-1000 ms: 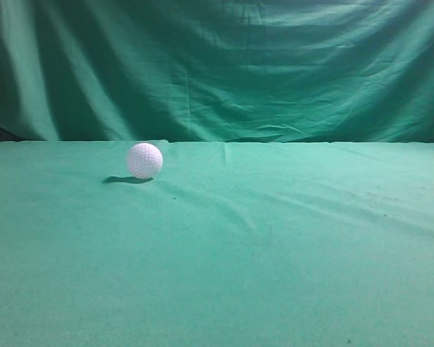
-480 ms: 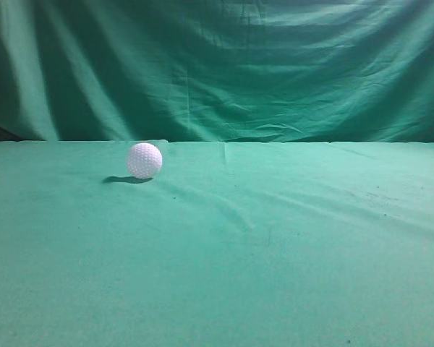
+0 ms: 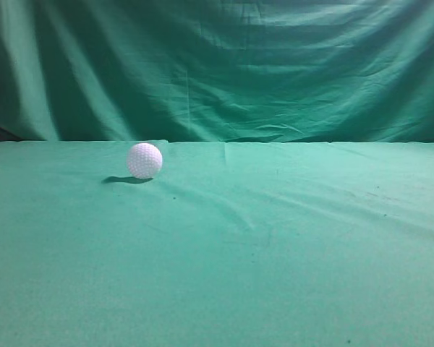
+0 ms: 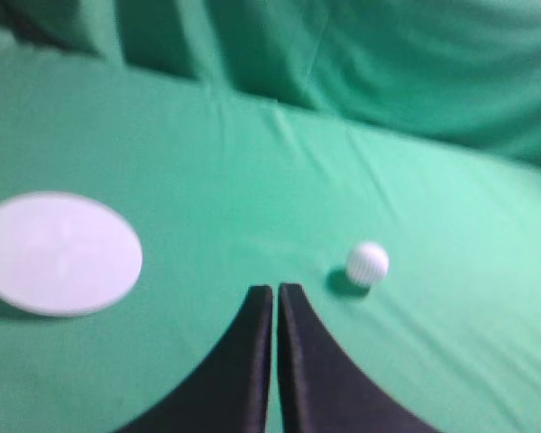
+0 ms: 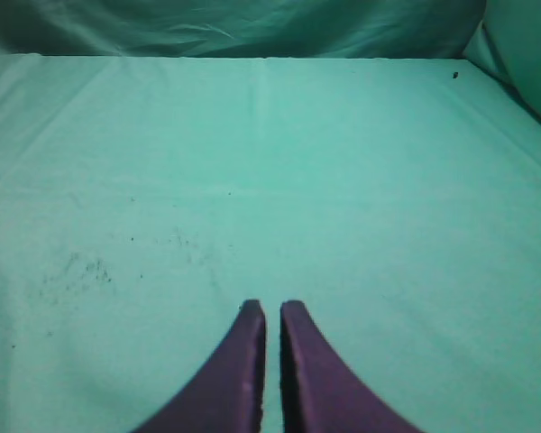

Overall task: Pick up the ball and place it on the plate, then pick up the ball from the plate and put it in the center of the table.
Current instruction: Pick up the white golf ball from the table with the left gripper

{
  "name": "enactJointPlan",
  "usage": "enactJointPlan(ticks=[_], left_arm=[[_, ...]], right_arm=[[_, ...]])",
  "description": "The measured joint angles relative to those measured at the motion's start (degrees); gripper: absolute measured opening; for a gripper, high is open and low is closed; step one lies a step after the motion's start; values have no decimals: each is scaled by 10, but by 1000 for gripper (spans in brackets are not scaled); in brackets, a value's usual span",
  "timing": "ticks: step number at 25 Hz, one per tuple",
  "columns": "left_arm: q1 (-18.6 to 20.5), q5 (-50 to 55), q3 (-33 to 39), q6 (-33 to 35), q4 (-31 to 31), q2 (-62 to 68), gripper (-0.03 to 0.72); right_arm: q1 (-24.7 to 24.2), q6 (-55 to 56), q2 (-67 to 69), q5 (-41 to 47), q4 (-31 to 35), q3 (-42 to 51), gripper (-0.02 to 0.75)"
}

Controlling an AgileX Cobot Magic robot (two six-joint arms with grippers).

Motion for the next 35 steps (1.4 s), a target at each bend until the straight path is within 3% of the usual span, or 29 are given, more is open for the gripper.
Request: enactJointPlan(ticks=[7,11,17,22,35], left_arm=[[0,-22,-1,16,-1,76,0],[0,-37,-13,19,-45,86,0],[0,103,-123,175,-55,159,0],[0,172,-212,220,-53,258,0],[-131,180,-354,199,34,555,0]], right_arm=[[0,0,0,0,0,0,53],[0,0,0,0,0,0,53],[0,0,0,0,0,0,53],[0,0,0,0,0,0,53],[0,0,0,0,0,0,53]])
